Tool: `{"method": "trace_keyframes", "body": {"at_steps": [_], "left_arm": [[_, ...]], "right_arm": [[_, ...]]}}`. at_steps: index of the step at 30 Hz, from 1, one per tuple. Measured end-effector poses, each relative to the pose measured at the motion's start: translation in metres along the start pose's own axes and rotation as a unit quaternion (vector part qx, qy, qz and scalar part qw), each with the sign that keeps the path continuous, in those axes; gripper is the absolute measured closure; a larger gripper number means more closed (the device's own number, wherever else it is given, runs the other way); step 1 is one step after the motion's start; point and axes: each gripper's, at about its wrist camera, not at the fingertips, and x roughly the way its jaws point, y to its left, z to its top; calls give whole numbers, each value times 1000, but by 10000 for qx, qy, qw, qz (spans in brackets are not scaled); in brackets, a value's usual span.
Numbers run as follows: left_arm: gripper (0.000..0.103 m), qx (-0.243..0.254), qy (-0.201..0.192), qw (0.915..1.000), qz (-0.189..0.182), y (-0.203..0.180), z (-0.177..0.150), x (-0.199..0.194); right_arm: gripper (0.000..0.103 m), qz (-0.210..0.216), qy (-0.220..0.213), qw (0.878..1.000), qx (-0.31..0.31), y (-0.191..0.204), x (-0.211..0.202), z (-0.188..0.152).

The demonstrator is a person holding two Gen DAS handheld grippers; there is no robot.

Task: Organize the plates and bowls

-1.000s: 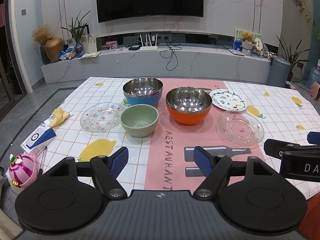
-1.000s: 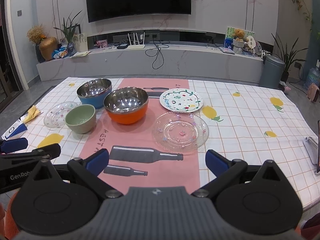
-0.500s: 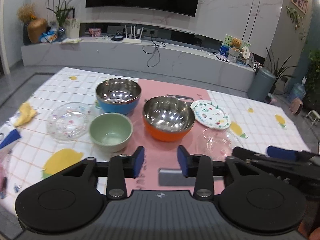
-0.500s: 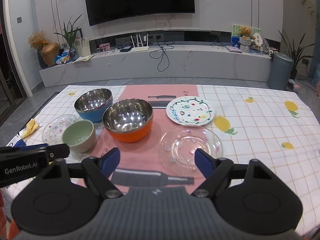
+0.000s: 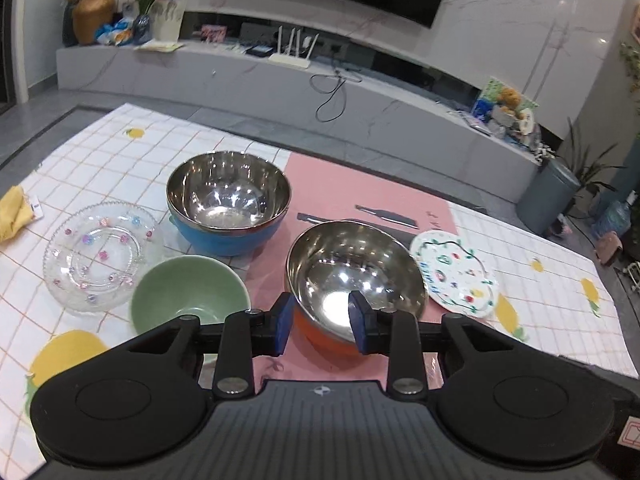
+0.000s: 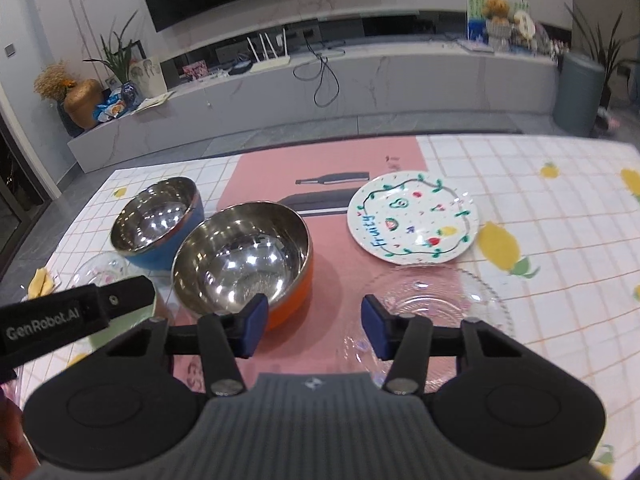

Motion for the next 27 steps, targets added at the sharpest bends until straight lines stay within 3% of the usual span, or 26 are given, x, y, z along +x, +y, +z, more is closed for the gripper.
{"method": "trace_keyframes", "body": {"at_steps": [4, 13, 17, 21, 22, 27], "left_arm": [[66, -238, 149, 9996, 69, 3, 5, 23], [66, -222, 334, 9985, 384, 1, 12, 55], [66, -203, 419, 9979, 460, 0, 13, 65], [83, -229, 492, 9973, 494, 2, 12, 71], [91, -235, 492, 9973, 496, 3, 12, 71], [93, -221, 489, 9973, 504, 3, 12, 70]], "right_arm": [[57, 77, 142, 9996, 234, -2, 23, 10], [60, 66, 248, 9993, 264, 1, 56, 22], [72, 76, 313, 9990, 302, 1, 64, 23], [85, 157, 374, 9982, 443, -1, 71, 23], [87, 194, 372, 9980, 473, -2, 71, 23], [91, 162, 374, 9980, 473, 1, 71, 23]]}}
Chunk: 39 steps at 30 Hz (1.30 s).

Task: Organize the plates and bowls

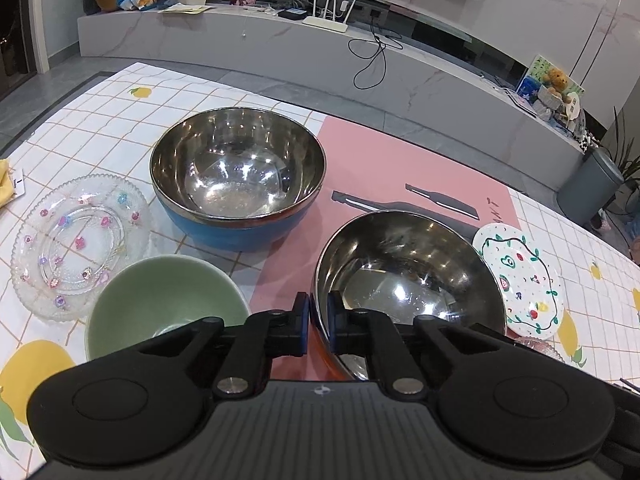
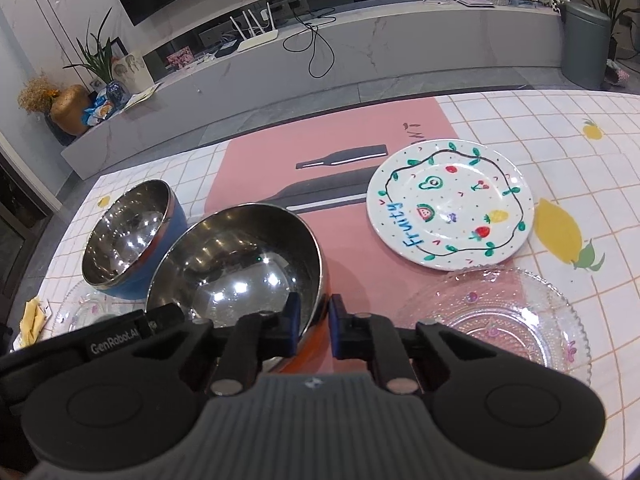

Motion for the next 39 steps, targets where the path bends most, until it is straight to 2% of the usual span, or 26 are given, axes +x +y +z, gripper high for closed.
{"method": "trace_keyframes", "body": {"at_steps": [5, 10, 15, 21, 30, 39], "left_arm": [[94, 27, -133, 9999, -11, 0, -2, -13], [94, 47, -223, 9997, -72, 0, -7, -44], [94, 26, -314, 9994, -113, 10, -21, -84], [94, -105, -184, 9997, -79, 36, -46, -117], [94, -269, 231, 9994, -61, 64, -88, -128], [94, -219, 412, 9989, -31, 70, -118, -123]], "right_arm": [[92, 67, -15, 10000, 29, 0, -10, -2], [92, 103, -111, 9999, 16, 1, -38, -8], [91, 273, -95, 9996, 21, 4, -75, -26], [91, 580, 126, 9982, 41, 12, -108, -60], [91, 616, 608, 9962, -32, 20, -125, -115], [91, 514, 782, 9956, 16, 11, -125, -137]]}}
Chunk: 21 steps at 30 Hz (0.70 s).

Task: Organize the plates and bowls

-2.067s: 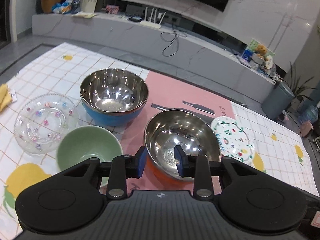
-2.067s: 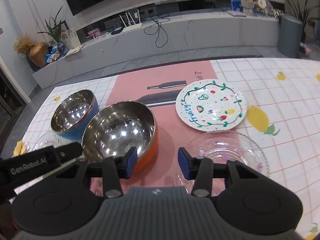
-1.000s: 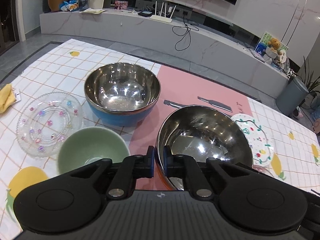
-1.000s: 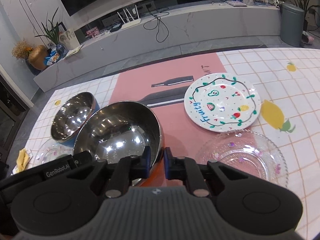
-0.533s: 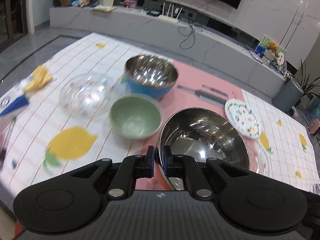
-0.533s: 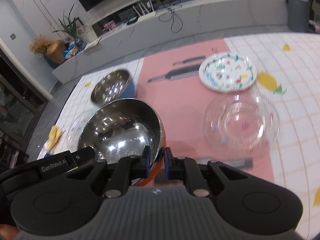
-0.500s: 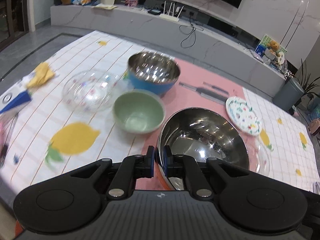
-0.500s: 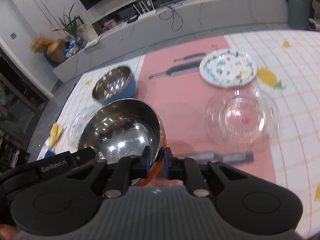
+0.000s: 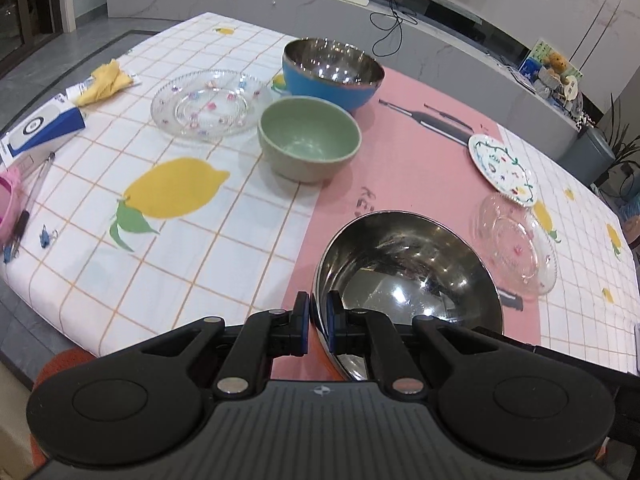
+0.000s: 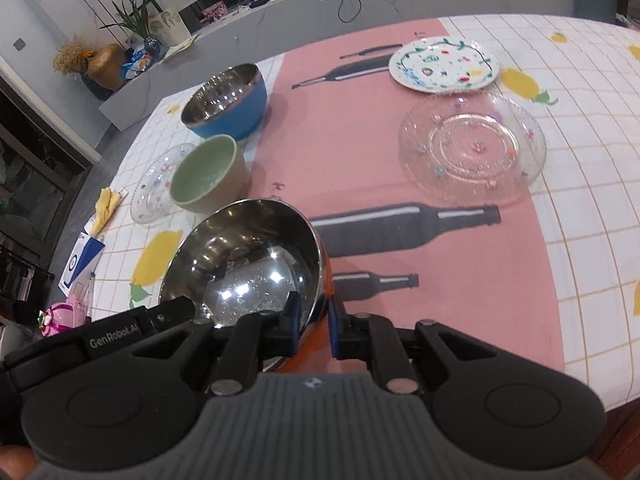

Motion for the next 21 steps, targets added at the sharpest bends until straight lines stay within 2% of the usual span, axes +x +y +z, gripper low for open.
{"method": "trace_keyframes", "body": {"at_steps": [16, 18, 19, 20, 21], "left_arm": [[93, 249, -89, 9995, 192, -6, -7, 4], [89, 281, -113, 9993, 212, -7, -6, 2], [81, 288, -123, 9993, 225, -7, -5, 1], [77, 293, -138, 9992, 230, -7, -4, 0], [73, 296, -148, 9992, 229, -6, -3, 0]], "right_arm": [[90, -34, 109, 9999, -42, -3, 8, -6], [86, -9, 101, 9999, -24, -3, 7, -5], [82, -21, 86, 10000, -11, -3, 7, -5], [69, -20, 66, 10000, -13, -2, 6, -4], [64, -19, 31, 10000, -18, -2, 4, -4]]}}
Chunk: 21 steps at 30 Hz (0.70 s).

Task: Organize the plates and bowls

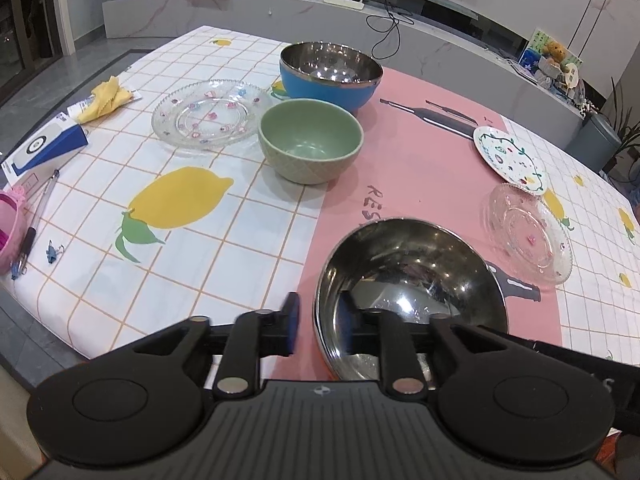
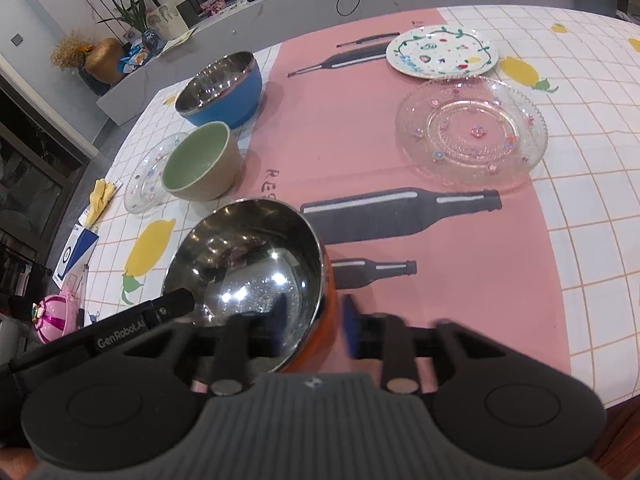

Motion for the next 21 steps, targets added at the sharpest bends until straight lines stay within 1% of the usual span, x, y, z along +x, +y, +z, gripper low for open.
{"method": "trace_keyframes", "body": {"at_steps": [5, 7, 9, 21], "left_arm": [[69, 35, -88, 10000, -30, 3, 9, -10], [68, 117, -158, 9998, -60, 2, 14, -15], [67, 198, -206, 9996, -69, 0, 19, -18], [67, 313, -557, 9978, -201, 1, 61, -27]], "right_arm": [[63, -33, -131, 9999, -74, 1, -7, 5], [61, -40, -181, 9998, -100, 2, -11, 8], [58, -48, -252, 9996, -141, 4, -15, 11], [57, 26, -563, 9979, -332, 20, -21, 42]]}}
